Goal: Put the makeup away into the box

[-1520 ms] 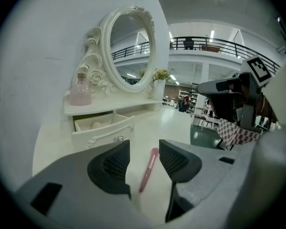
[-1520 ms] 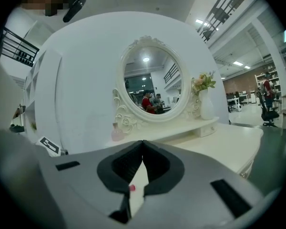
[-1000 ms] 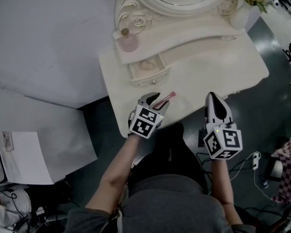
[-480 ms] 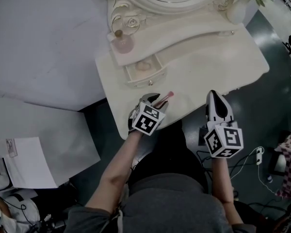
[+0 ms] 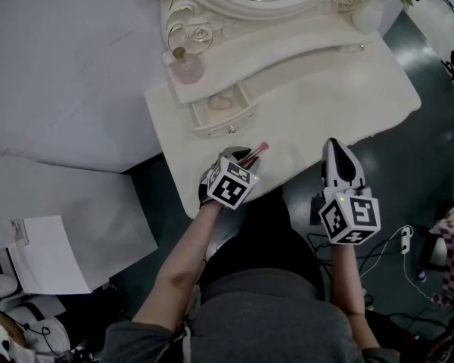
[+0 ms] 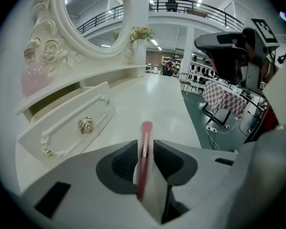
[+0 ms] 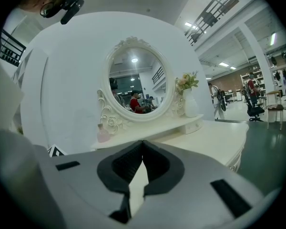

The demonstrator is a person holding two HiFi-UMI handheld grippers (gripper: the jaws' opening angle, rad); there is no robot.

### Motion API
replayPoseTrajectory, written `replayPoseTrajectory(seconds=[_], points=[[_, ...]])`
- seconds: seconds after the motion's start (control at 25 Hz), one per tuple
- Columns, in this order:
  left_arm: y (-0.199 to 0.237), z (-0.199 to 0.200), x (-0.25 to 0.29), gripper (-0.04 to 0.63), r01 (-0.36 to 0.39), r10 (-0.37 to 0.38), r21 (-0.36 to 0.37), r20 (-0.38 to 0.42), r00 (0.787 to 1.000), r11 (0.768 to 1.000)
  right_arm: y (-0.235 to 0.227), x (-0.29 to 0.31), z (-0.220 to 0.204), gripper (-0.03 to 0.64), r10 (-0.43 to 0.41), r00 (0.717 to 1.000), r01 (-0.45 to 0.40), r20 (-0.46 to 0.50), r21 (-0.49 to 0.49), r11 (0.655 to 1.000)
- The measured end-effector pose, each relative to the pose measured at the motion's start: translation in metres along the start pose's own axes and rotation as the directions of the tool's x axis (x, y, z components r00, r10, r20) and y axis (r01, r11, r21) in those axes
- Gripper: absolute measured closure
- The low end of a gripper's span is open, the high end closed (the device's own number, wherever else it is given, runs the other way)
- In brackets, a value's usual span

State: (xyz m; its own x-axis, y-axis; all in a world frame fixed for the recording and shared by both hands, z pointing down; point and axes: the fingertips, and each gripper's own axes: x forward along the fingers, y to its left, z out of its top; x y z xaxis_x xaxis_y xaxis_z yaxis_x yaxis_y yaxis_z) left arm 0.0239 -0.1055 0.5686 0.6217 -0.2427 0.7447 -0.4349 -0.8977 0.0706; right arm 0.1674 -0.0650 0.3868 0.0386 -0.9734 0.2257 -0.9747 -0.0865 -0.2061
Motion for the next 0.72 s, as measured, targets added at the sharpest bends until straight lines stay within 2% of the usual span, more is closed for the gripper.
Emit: replayPoseTrajectory(seconds=[0.72], points=[[0.000, 0.001, 0.000, 0.546, 0.016, -0.017, -0.015, -0.019, 1.000, 1.000, 0.003, 0.019, 0.002, 0.612, 0.046, 0.999, -0.046, -0.010, 0.001, 0.999]])
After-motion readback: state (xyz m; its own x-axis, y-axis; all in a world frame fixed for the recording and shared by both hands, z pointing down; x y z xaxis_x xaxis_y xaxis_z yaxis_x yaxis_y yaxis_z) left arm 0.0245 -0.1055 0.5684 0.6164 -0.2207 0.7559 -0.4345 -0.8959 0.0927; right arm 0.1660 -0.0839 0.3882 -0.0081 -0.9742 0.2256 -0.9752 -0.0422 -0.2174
